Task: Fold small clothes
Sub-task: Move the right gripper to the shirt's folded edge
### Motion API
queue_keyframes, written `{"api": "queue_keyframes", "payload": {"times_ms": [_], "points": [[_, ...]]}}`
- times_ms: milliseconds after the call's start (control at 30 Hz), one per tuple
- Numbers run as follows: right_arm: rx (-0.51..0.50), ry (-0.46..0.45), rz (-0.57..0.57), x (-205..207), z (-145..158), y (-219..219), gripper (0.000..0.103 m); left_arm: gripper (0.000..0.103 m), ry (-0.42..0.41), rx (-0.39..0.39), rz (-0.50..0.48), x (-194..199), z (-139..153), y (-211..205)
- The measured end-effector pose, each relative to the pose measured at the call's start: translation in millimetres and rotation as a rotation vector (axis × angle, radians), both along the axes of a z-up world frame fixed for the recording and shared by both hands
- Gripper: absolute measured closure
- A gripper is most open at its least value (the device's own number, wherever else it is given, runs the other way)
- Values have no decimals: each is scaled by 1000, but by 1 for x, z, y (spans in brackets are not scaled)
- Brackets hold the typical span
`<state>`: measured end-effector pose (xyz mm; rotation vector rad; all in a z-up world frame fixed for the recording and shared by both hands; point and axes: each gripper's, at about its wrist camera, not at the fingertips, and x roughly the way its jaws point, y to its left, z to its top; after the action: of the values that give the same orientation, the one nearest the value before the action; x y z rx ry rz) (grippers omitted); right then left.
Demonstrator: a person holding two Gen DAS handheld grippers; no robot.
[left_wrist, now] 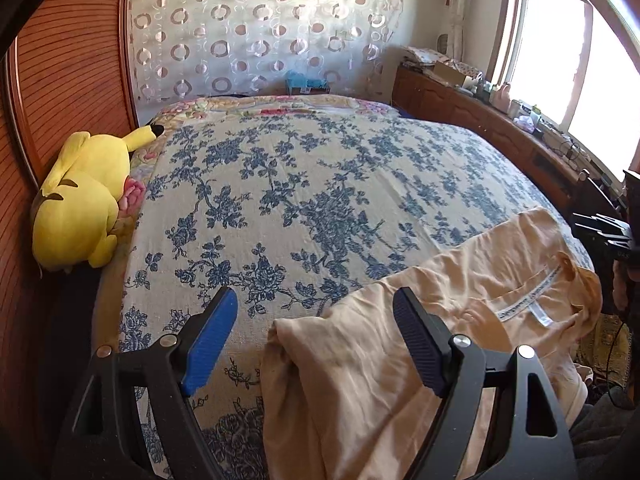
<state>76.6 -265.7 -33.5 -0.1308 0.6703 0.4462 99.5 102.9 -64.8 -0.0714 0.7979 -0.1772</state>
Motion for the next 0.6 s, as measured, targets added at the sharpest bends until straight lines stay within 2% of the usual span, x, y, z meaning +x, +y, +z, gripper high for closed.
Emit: {"api": "queue_keyframes", "payload": {"times_ms": [167, 333, 533, 600], "points": [[-16, 63, -26, 39, -22, 11, 53, 22, 41, 11, 9, 3, -14, 3], [12, 93, -31, 52, -28, 13, 49, 27, 70, 16, 16, 1, -22, 7], [40, 98, -24, 52, -31, 8, 47, 39, 72, 0, 27, -5, -26, 9], [43, 100, -12, 50, -31, 8, 47, 49, 70, -15, 17, -6, -26, 8]]}}
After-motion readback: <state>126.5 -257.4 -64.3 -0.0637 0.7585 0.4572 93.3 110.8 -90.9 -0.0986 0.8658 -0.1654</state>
